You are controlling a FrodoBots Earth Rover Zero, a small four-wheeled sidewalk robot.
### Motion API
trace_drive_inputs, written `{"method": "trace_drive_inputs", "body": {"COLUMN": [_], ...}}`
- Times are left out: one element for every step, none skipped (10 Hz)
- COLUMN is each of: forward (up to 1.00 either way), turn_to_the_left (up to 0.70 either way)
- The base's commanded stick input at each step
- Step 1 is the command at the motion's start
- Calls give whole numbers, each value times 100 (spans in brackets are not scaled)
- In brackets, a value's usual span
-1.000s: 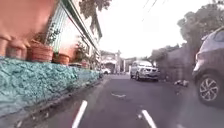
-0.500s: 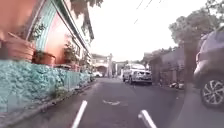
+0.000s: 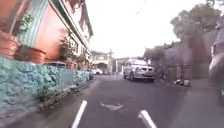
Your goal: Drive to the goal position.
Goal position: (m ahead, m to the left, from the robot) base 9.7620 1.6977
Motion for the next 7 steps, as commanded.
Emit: {"method": "trace_drive_inputs", "body": {"forward": [85, 85, 85, 85, 85, 85, 85], "turn_to_the_left": [0, 0, 0, 0, 0, 0, -14]}}
